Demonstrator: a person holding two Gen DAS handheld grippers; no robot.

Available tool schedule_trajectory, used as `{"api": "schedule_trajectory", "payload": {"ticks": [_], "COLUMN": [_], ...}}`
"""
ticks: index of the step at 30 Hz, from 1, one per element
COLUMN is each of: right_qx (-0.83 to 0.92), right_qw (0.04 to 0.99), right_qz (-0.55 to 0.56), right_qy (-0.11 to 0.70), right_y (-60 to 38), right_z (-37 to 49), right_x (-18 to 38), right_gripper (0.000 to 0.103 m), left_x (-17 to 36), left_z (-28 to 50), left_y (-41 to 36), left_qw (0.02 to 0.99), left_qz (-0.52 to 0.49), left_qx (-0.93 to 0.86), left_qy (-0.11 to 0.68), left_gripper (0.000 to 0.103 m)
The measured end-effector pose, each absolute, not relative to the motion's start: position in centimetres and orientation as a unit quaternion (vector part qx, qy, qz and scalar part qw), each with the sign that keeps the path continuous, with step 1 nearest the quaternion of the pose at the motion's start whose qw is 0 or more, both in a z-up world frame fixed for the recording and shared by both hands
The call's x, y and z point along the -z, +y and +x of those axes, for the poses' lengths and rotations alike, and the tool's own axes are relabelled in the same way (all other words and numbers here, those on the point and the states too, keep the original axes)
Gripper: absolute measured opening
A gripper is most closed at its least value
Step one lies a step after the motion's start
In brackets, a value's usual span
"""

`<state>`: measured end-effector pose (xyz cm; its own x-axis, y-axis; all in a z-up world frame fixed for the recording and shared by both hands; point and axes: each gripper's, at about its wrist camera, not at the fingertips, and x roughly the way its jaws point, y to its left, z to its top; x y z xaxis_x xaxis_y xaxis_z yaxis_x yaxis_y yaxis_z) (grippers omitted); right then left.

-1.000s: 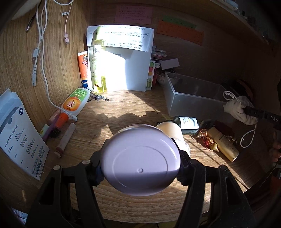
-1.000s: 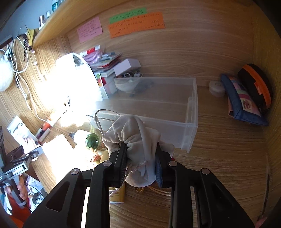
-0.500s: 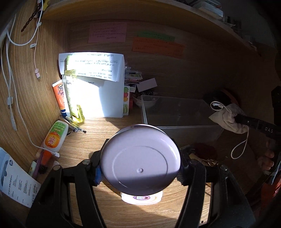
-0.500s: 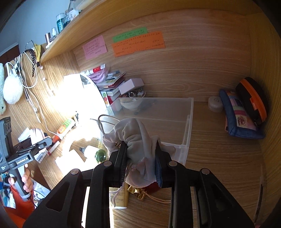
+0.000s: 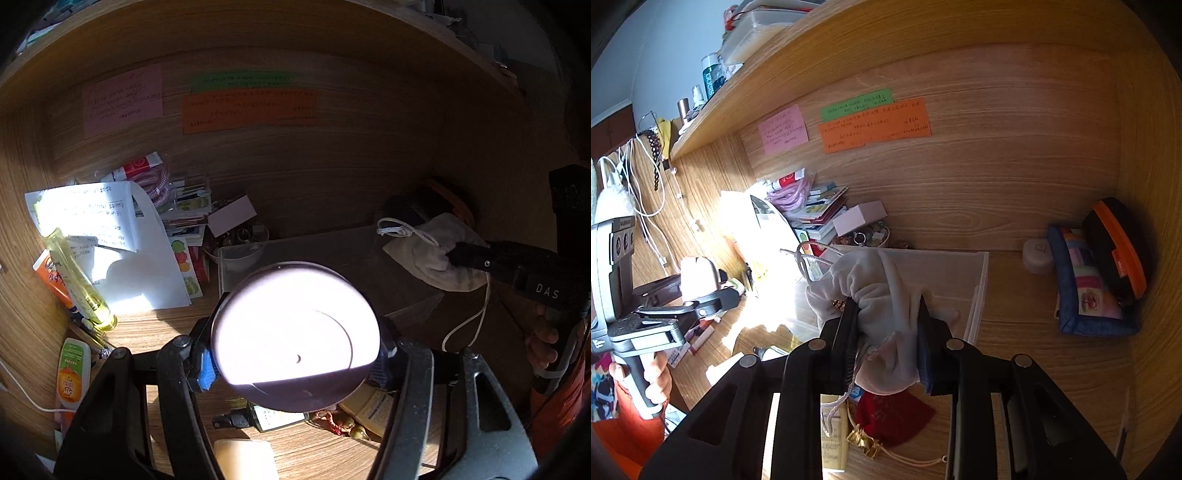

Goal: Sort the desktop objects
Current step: 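Carry the white drawstring pouch with the right gripper over the clear box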

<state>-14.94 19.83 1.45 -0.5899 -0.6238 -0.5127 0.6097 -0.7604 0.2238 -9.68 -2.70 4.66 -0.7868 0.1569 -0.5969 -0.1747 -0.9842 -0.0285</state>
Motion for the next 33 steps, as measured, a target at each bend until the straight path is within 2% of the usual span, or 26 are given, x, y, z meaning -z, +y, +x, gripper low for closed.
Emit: {"api": "schedule_trajectory", "payload": {"ticks": [15,26,33], "right_qx": [0.885,0.875,0.865], "right_qw": [0.333,0.321,0.322], "right_qz": [0.327,0.359,0.379], "right_qy": [0.011,0.044,0.067], "right_y": [16.7,14.5,13.7], "right_z": [-21.0,-25.2,-26.4], "right_x": [0.4,2.4,4.1], "right_gripper": [0.024,0.024,0.024], "left_x": [-3.9,0.1,1.8], "left_z": [-18.4,-23.6,-25.5], "left_y": [-0.5,-1.5,-1.5], "left_qw": [0.100,0.109,0.099], "left_qz": [-0.339,-0.410,-0.436], "left_qx": [-0.933,-0.905,-0.891], "left_qy": [0.063,0.043,0.074], "left_gripper": [0.062,0.062,0.062]}}
